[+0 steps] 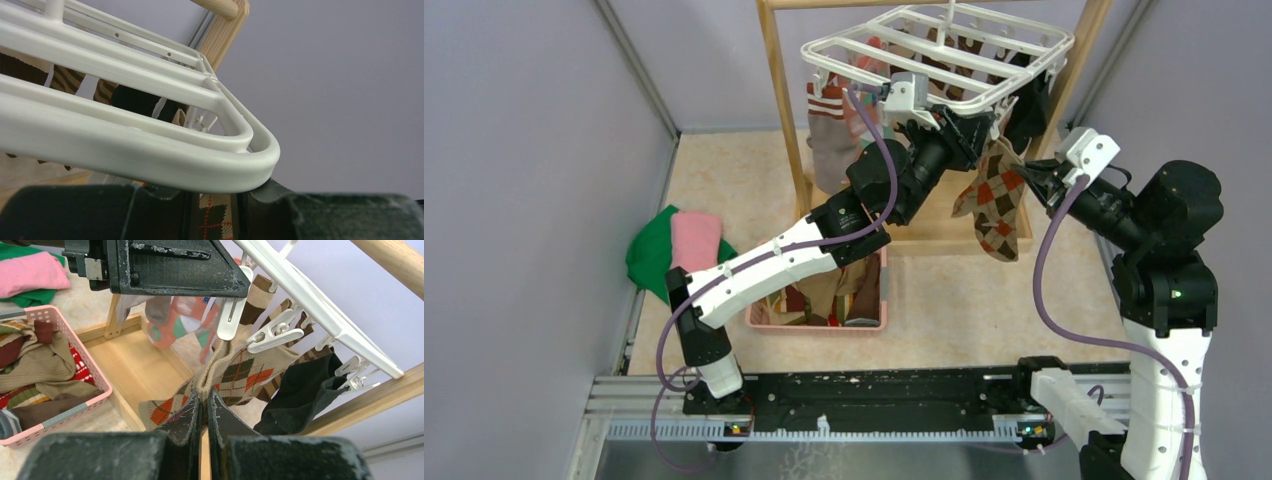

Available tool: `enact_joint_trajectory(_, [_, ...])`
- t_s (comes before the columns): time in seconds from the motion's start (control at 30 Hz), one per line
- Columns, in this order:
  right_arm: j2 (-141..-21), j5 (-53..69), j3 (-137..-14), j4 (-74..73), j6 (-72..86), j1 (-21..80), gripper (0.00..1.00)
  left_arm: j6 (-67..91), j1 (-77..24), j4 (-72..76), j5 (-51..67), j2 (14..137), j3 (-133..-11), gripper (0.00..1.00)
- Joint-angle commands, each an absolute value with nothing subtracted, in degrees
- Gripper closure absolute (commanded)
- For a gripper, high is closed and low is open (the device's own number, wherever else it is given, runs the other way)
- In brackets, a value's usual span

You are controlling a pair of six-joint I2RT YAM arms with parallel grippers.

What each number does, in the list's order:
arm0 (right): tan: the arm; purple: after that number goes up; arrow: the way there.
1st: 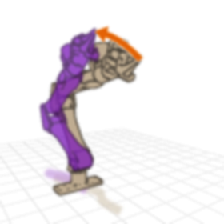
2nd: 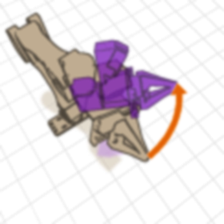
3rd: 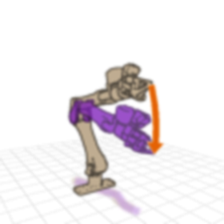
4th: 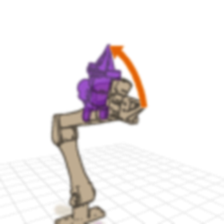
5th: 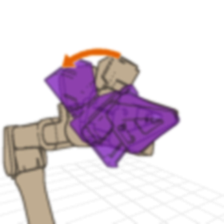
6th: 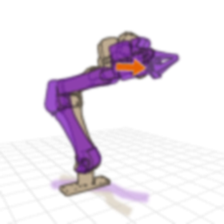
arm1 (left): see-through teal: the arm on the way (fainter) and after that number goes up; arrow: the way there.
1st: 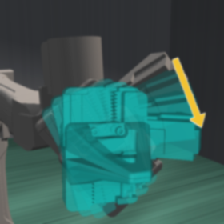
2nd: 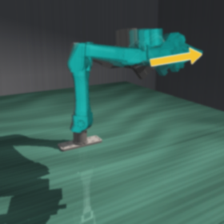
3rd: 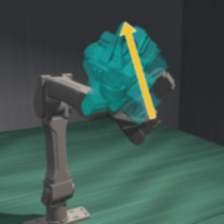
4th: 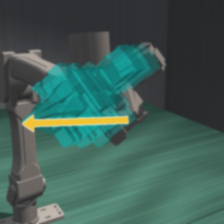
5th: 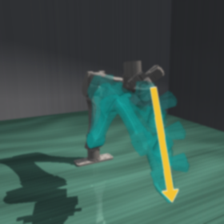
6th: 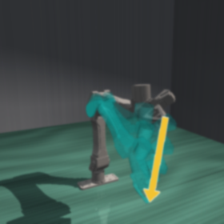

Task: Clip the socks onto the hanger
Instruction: Clamp the sock onto the hanger.

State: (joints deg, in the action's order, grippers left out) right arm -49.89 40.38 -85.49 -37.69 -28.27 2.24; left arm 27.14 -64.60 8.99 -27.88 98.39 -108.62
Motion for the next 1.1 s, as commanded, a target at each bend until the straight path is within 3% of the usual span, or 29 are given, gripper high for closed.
enact_joint_trajectory(0.0, [-50.09, 41.14, -85.01, -35.3, -27.48, 3.31, 1.0, 27.42, -63.3, 10.02, -29.35, 96.76, -108.63, 1.0])
enact_joint_trajectory(1.07, [-52.99, 37.18, -88.25, -33.84, -28.51, 9.1, 1.0, 28.04, -63.28, 9.57, -29.71, 97.42, -108.4, 1.0])
